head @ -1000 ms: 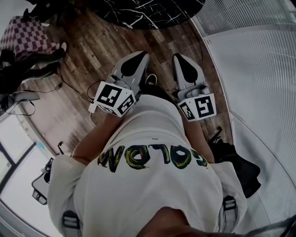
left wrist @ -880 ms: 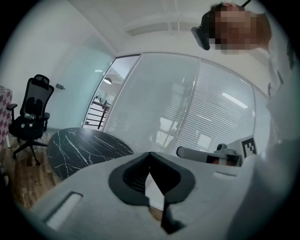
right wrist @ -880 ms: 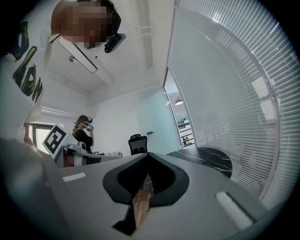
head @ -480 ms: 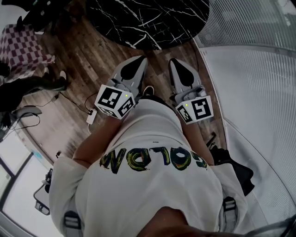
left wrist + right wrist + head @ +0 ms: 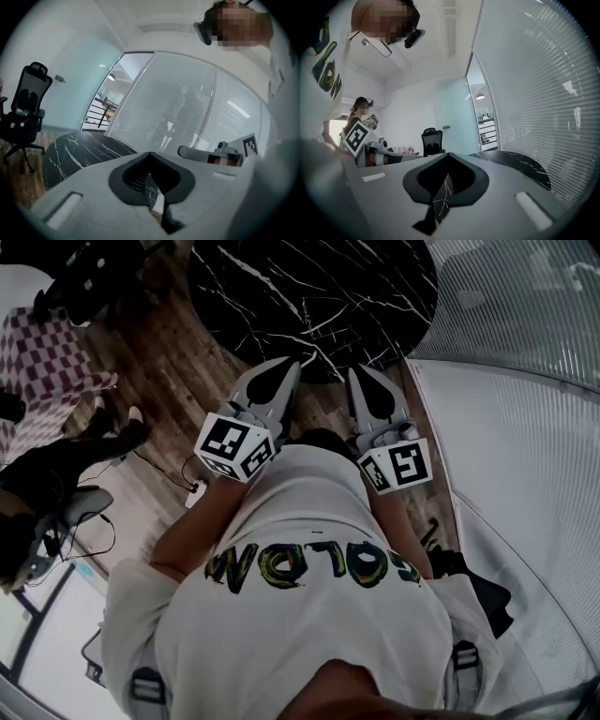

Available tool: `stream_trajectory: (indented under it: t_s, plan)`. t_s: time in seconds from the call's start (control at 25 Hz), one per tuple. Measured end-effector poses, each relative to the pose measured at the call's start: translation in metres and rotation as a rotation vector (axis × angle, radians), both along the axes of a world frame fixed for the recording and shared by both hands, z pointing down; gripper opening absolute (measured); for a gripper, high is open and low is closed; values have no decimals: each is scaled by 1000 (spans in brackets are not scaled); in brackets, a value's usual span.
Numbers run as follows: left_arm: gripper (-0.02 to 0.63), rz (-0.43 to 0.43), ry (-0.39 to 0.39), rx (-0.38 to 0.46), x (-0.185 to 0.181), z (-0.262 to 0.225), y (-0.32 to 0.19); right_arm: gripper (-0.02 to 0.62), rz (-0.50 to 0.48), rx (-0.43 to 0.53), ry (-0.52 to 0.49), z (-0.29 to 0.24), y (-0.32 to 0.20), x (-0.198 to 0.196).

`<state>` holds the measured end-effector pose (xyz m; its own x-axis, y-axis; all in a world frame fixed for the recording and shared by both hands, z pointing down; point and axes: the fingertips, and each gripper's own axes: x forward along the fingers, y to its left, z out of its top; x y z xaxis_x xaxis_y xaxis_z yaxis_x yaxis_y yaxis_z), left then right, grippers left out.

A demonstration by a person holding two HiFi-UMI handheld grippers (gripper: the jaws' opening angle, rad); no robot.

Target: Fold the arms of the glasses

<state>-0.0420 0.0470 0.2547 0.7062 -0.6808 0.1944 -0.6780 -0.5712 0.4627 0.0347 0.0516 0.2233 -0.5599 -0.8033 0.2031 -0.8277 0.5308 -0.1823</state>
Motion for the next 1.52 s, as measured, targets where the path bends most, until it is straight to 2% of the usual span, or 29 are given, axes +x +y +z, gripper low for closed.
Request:
stream_trajectory:
  t_s: [0.32,0.48,0.72,1.08,1.52]
  plan:
    - [2,34,-24,-23,6,10,-32,3,26,-24,-2,8,-30,8]
    - [2,20,-35,-21,12,13,-44,3,16,-41,0,11,-43,17]
    - [2,5,-62,-62,15,31,-57,3,-8,-80,15,26,-53,26]
    - [20,80,-135,-116,31,82,-76,3,-12,-136,26,73,-67,37]
    - [28,56,-194,-214,37,159,-109,3,23,-232,132,155,-92,62]
